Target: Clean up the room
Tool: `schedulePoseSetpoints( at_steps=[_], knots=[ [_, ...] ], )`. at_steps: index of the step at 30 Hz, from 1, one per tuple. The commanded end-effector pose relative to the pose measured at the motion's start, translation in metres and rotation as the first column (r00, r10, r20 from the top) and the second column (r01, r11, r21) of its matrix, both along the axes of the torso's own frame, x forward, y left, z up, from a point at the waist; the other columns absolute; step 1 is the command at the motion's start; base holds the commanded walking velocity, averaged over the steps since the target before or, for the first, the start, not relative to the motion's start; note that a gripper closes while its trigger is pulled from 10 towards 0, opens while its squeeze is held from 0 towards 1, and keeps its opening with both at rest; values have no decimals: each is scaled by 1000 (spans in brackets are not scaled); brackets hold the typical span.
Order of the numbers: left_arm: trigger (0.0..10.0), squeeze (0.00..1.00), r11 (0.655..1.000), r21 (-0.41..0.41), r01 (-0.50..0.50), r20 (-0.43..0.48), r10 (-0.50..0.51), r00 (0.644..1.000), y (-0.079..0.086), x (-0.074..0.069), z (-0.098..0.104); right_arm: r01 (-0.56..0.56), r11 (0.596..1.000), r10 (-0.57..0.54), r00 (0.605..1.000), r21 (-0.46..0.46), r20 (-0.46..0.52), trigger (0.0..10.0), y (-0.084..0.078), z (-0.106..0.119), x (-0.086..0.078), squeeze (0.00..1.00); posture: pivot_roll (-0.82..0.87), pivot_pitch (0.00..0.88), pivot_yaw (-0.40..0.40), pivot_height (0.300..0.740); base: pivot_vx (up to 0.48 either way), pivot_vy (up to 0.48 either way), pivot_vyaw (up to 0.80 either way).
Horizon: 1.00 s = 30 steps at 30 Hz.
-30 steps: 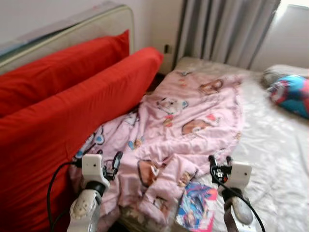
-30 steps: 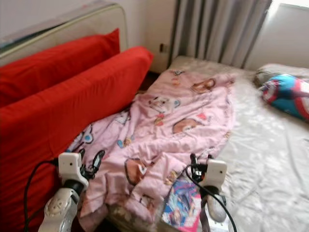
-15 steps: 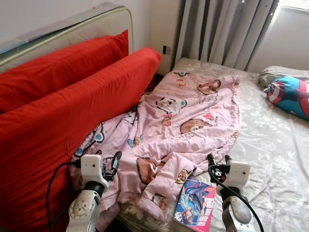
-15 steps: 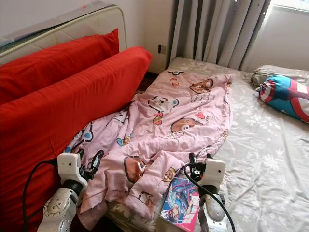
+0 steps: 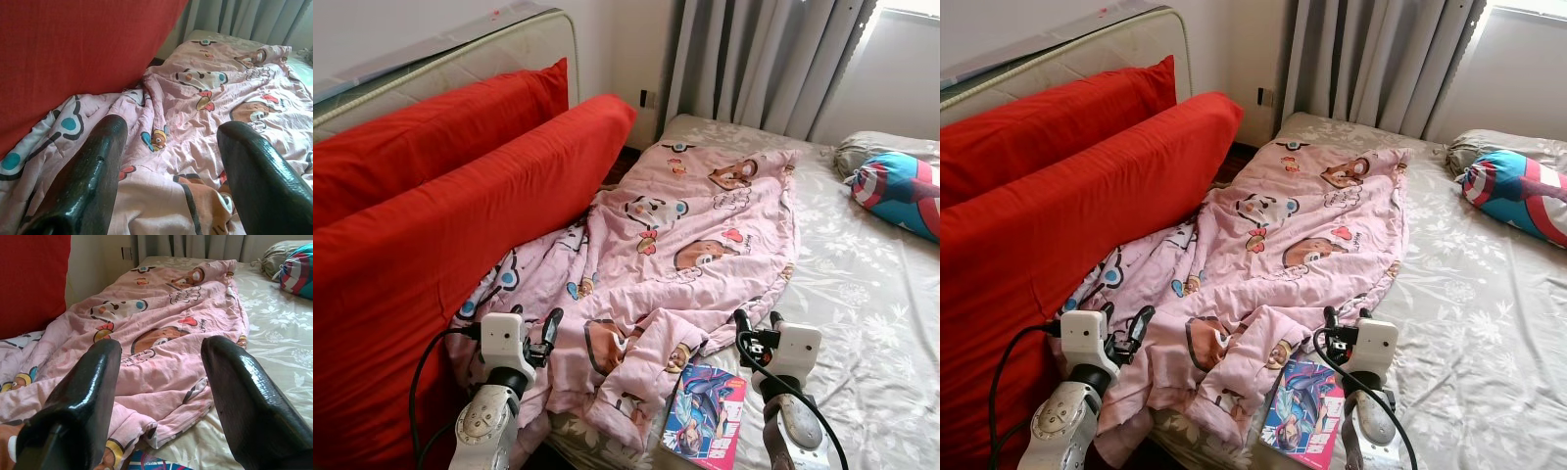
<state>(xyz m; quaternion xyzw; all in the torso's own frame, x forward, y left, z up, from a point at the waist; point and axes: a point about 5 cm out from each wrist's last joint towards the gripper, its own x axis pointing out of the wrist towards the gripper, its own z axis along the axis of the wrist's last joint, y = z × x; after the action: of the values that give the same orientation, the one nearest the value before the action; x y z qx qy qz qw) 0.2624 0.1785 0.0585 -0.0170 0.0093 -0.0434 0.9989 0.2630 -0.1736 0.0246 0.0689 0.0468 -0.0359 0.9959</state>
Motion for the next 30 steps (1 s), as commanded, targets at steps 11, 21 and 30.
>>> schedulePoseSetpoints(
  at_steps=[11, 21, 30],
  knots=[
    [10000, 0, 1000, -3, 15, -25, -15, 1000, -3, -2, -3, 4, 1000, -4, 1000, 11, -12, 10000, 0, -1, 0, 0, -39, 51, -49, 740, -160, 0, 0],
    [10000, 0, 1000, 3, 9, -37, -9, 999, -2, -2, -5, 0, 1000, 0, 1000, 11, -15, 10000, 2, -1, -1, 0, -39, 54, -49, 740, 0, 0, 0],
    [10000, 0, 1000, 0, 7, -33, -7, 999, -2, -2, -4, -4, 1000, 4, 999, 4, -50, 10000, 2, -4, 0, 0, -39, 55, -49, 740, 0, 0, 0]
  ],
)
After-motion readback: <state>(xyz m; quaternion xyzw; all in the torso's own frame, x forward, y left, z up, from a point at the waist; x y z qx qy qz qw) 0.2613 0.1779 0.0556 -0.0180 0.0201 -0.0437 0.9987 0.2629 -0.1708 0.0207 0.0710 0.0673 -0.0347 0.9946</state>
